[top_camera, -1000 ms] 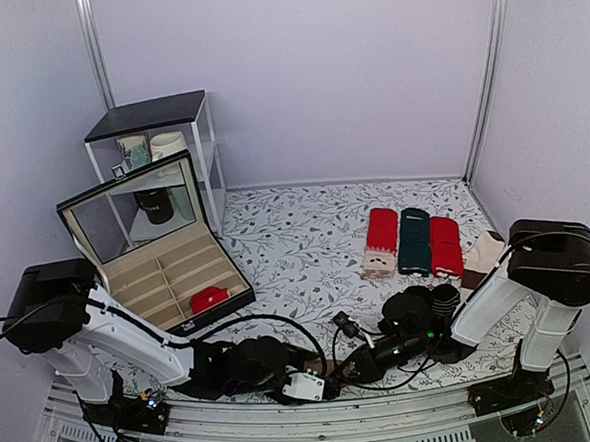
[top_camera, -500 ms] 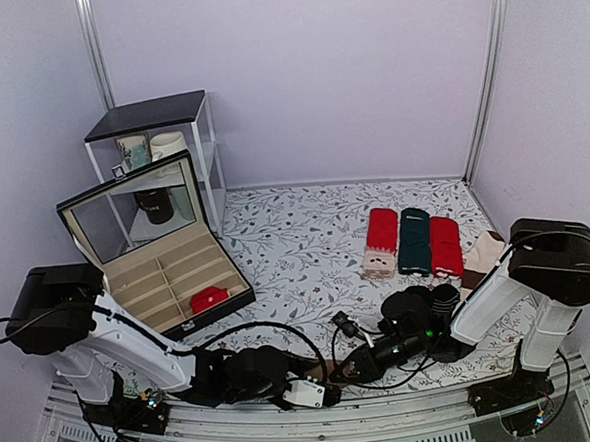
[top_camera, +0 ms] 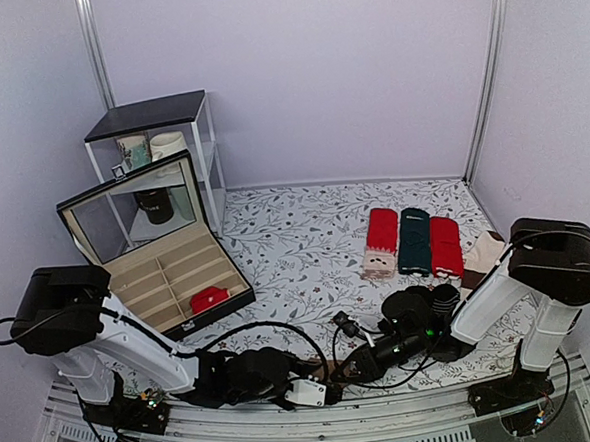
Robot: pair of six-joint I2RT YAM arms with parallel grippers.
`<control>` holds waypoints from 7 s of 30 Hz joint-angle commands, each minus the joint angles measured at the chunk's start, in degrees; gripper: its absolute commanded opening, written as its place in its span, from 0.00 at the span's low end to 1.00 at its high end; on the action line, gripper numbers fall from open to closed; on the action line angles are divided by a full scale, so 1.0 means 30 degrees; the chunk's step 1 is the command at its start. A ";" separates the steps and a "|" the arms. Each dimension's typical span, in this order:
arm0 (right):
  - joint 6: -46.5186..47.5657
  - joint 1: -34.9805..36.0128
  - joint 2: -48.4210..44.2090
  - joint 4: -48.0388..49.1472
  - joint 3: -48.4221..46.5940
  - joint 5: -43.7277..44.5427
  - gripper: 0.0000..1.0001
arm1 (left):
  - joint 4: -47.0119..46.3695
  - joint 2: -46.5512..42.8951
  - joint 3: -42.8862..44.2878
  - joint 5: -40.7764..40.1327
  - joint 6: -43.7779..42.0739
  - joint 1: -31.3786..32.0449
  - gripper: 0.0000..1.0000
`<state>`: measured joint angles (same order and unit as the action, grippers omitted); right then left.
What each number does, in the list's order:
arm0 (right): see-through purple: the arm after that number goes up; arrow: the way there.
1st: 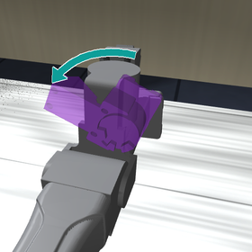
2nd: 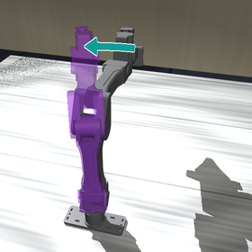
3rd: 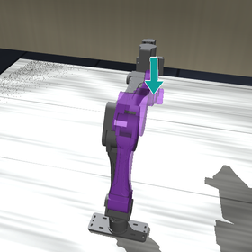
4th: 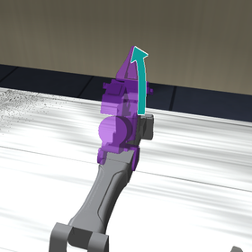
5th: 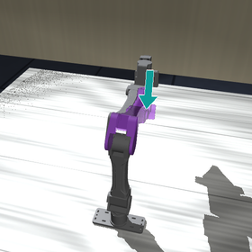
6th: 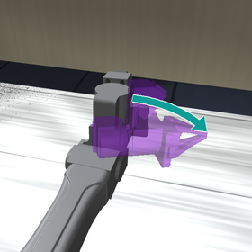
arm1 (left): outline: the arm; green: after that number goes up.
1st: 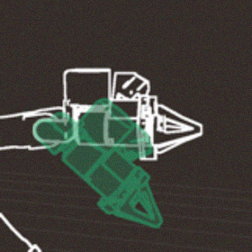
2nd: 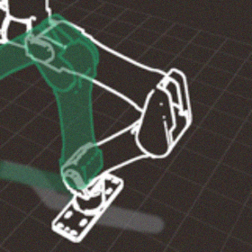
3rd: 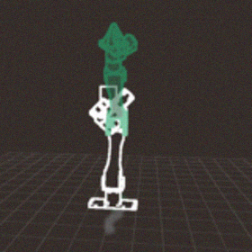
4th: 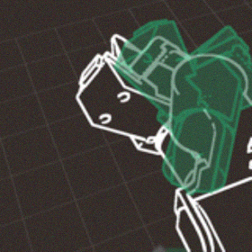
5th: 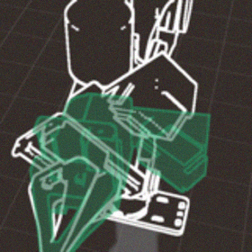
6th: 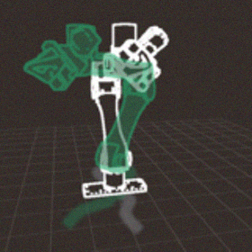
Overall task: Roll the socks
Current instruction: Pick up a pair of socks from the corner of the board, then place a pair of socks in the storage box.
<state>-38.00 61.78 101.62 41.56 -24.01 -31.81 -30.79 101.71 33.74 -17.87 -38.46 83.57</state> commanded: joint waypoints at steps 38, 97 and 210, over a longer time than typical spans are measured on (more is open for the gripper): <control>-0.0163 0.0271 -0.0979 -0.6712 0.0884 0.1862 0.38 | 0.1409 0.0550 0.0217 0.6091 0.5644 -0.2169 0.00; 0.1006 -0.0070 -1.9095 -1.9139 0.0406 0.8942 0.65 | 1.1343 -0.9300 0.2602 0.3936 0.7265 -1.8921 0.00; 0.0864 -0.0752 -2.0844 -1.6851 0.3667 0.7962 0.66 | 1.6160 -0.1072 0.6391 0.5888 1.0568 -2.0296 0.15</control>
<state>-34.96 59.92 40.71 -7.73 -12.88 -8.25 16.62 98.26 54.65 0.01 -7.38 23.70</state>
